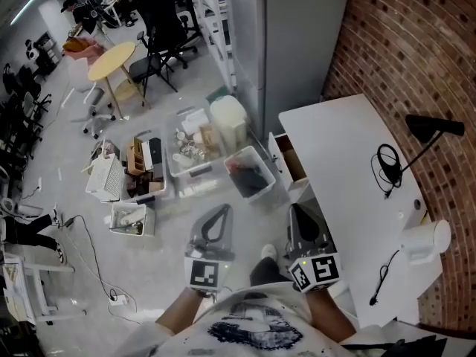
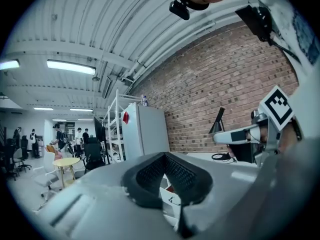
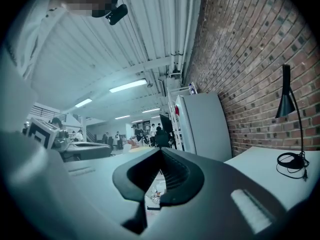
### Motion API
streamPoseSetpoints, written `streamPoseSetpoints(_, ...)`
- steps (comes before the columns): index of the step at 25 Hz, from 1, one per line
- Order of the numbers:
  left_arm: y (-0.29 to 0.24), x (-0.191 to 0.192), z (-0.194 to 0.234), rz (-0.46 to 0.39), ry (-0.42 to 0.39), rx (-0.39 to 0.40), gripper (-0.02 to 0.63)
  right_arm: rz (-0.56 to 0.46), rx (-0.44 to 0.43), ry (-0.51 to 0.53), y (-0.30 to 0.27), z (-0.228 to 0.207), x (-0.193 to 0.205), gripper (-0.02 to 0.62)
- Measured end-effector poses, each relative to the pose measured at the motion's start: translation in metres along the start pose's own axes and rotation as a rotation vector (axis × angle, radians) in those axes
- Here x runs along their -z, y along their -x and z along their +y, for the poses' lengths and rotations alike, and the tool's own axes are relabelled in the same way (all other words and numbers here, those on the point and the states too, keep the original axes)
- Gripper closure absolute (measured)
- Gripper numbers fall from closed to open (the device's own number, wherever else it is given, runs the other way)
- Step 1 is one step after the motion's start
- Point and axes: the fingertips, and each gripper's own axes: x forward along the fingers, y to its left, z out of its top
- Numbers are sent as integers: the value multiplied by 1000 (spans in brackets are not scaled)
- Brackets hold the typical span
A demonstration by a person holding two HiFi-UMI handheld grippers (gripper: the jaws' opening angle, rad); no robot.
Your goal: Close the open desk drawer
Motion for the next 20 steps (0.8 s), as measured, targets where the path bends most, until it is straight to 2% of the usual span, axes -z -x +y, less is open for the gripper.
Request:
streamPoseSetpoints(5,-71,-12,0,0,-22,14,586,-12,16,1,-38,-56,-11,591)
streamPoseSetpoints(11,-132,-17,-8,14,-35,37,586,-14,42,-13,-62,-105,-14,591)
streamPoseSetpoints(20,-202,-18,-23,30,-84,168,586,-30,158,-41,-74,-154,-13,591)
